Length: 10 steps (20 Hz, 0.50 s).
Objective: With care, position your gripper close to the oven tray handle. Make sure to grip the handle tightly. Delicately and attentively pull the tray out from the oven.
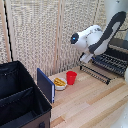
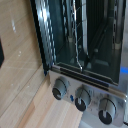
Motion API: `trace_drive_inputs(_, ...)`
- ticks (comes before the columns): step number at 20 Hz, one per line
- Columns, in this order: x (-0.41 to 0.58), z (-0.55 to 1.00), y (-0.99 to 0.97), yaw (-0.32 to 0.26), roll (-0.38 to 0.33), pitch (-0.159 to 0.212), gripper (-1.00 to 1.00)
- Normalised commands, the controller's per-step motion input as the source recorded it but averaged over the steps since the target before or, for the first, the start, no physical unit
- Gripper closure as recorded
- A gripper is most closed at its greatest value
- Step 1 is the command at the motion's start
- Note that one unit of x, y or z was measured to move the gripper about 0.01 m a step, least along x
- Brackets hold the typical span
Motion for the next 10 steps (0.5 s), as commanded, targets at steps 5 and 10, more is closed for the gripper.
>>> trace_drive_inputs(5, 0.131, -0.08, -0.63, -0.009, 0.005, 0.01, -1.0)
trace_drive_inputs(10, 0.083, -0.01, -0.61, -0.003, 0.0, 0.034, -1.0)
